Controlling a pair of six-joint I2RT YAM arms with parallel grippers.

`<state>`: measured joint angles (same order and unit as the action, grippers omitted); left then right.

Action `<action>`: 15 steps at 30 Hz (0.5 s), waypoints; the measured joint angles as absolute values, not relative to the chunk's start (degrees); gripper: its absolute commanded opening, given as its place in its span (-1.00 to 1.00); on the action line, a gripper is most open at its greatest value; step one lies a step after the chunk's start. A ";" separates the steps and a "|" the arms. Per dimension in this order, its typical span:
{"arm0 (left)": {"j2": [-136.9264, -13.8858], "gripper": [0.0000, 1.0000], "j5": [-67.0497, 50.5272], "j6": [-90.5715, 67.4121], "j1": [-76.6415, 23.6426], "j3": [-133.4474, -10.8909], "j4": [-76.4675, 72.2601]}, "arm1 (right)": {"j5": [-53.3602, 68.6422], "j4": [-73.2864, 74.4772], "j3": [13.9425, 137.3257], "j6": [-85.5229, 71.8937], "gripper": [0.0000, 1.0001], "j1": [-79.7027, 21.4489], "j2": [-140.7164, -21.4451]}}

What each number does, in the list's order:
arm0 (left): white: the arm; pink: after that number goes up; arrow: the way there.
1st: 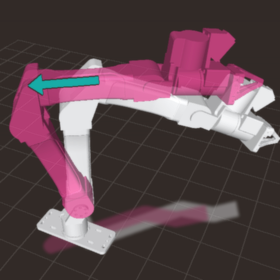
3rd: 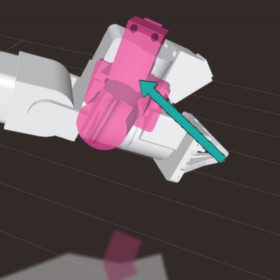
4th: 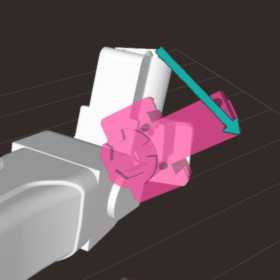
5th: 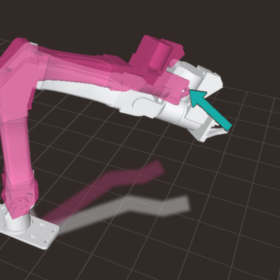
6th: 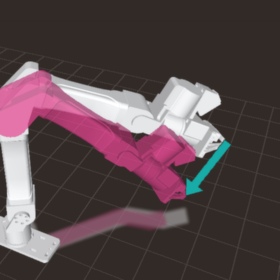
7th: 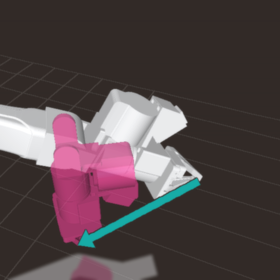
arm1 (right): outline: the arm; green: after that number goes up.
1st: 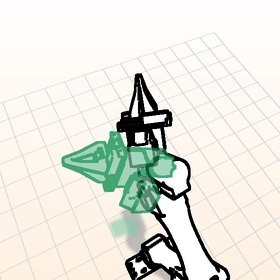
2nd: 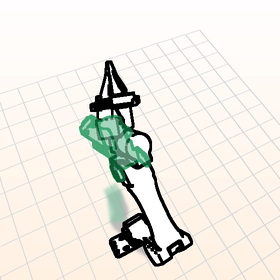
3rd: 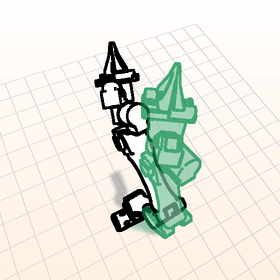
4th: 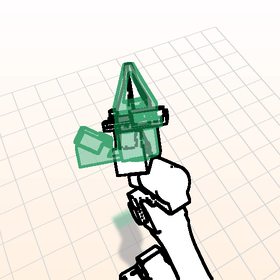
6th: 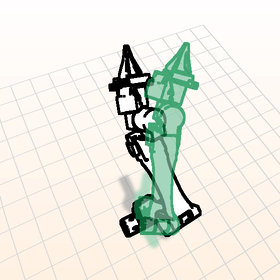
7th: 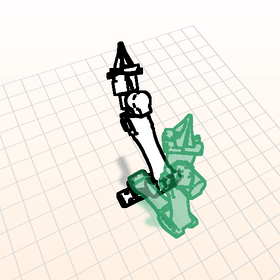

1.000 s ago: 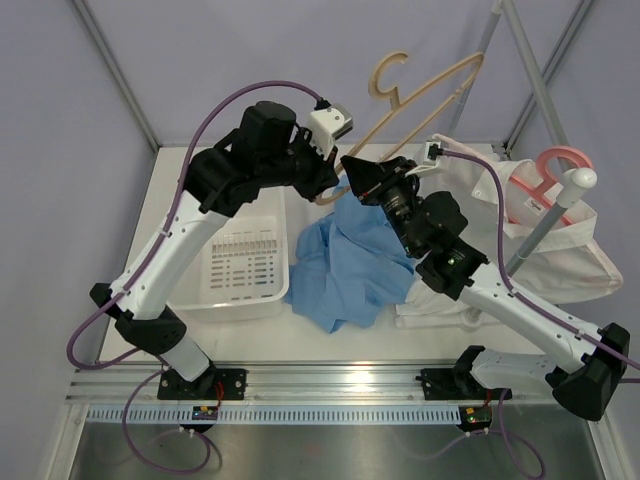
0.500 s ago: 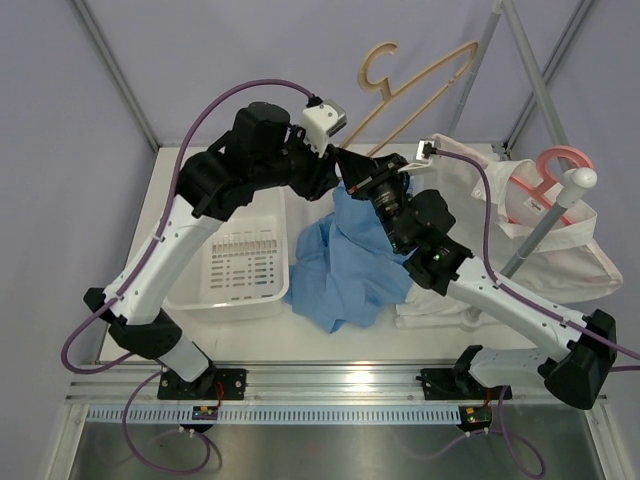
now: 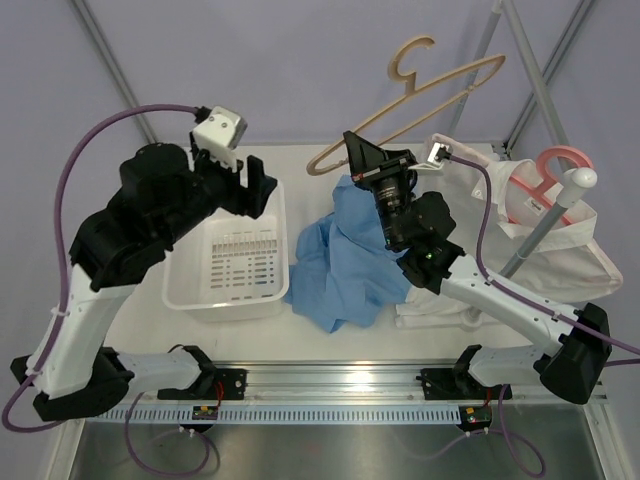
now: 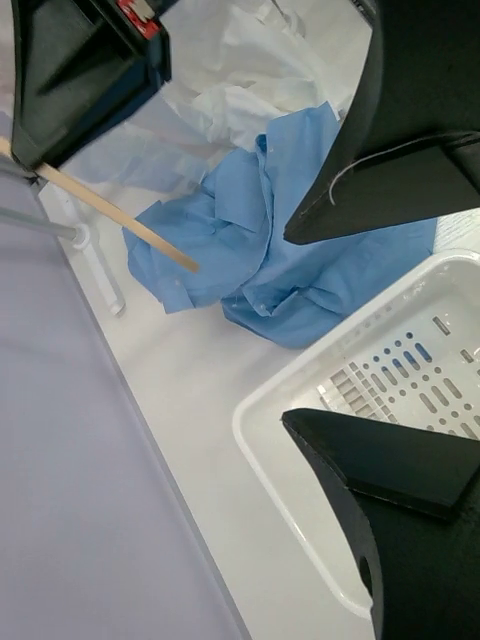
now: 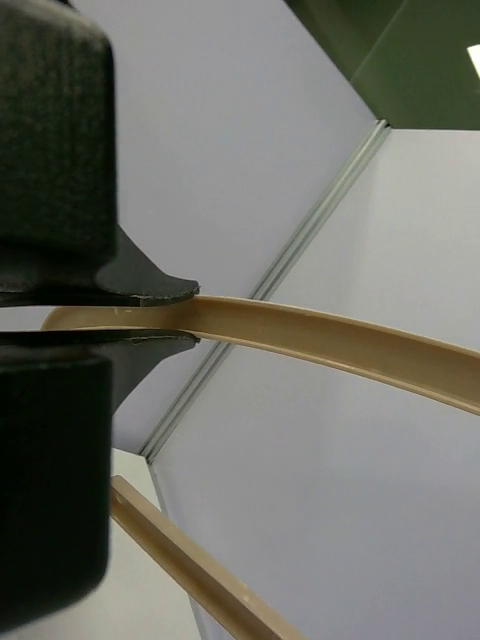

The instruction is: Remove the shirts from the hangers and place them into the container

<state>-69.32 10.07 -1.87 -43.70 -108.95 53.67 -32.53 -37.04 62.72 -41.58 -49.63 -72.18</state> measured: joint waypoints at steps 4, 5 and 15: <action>-63.26 0.42 13.41 -3.57 -43.72 -104.75 53.39 | -37.82 -39.97 62.70 -43.38 -1.00 -49.67 -72.25; -62.52 0.42 13.91 -3.84 -43.72 -104.40 53.34 | -39.13 -40.71 62.70 -43.79 -1.00 -49.67 -72.36; -60.07 0.41 15.07 -5.91 -43.70 -96.99 52.86 | -48.53 -44.36 67.96 -44.18 -1.00 -49.67 -77.62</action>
